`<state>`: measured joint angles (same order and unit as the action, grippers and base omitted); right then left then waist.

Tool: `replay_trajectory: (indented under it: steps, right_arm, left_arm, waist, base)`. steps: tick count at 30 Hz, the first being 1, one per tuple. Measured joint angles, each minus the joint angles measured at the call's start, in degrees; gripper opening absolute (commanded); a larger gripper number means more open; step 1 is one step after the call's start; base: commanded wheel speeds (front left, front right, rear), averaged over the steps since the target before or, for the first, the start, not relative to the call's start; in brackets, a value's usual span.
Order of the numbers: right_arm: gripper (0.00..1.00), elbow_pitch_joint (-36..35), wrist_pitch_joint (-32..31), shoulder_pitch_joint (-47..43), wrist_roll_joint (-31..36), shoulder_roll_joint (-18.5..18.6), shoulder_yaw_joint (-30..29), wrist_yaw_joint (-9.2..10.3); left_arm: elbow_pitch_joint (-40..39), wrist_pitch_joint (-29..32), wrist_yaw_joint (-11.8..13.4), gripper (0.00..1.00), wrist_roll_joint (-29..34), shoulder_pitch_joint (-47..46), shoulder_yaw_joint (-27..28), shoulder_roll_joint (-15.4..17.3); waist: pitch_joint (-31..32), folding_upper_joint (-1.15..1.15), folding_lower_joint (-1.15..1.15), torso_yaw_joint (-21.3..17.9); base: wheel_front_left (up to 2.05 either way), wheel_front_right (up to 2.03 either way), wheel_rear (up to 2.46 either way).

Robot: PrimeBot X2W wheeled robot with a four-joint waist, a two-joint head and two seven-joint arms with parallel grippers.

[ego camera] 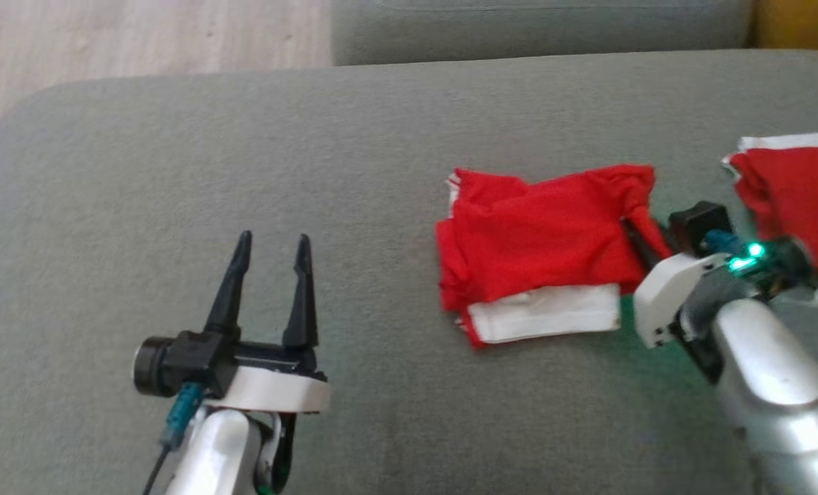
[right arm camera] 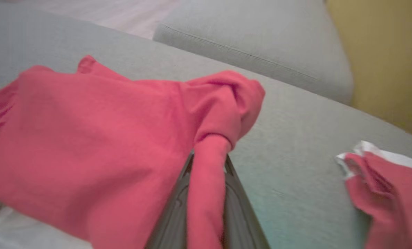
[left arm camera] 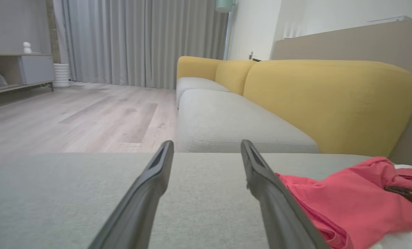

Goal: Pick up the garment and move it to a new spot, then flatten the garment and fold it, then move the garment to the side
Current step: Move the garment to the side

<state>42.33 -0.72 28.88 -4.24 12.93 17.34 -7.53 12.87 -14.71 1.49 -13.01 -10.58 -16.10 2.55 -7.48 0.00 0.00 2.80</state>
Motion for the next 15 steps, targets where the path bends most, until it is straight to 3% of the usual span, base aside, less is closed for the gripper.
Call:
replay_trajectory:
  steps: [5,6,10,15]
  right_arm:
    - [0.0,-7.4,-3.7,0.2,-0.5,9.6,1.4,0.0]
    - [0.0,-7.4,-3.7,0.2,-0.5,9.6,1.4,0.0]
    - [0.0,-10.3,-5.5,2.3,-0.9,16.4,0.9,0.0]
    - [0.0,-10.7,-6.4,6.1,-0.6,23.1,-3.8,0.0]
  left_arm:
    - [-1.2,0.0,0.0,1.0,0.0,-0.4,-2.9,0.0]
    - [-1.2,0.0,0.0,1.0,0.0,-0.4,-2.9,0.0]
    - [-1.6,0.0,0.1,1.0,0.0,-2.0,-3.1,0.0]
    - [-1.6,0.0,-0.2,1.0,0.4,-4.1,-3.3,0.0]
  waist:
    - [-0.5,0.0,0.0,-3.5]
    - [-0.5,0.0,0.0,-3.5]
    - [-2.8,0.0,0.0,-4.9]
    - [-6.7,0.0,0.01,-5.9]
  base:
    - [0.0,0.0,0.0]
    - [0.0,0.0,0.0]
    - [0.0,0.0,0.0]
    - [0.0,0.0,0.0]
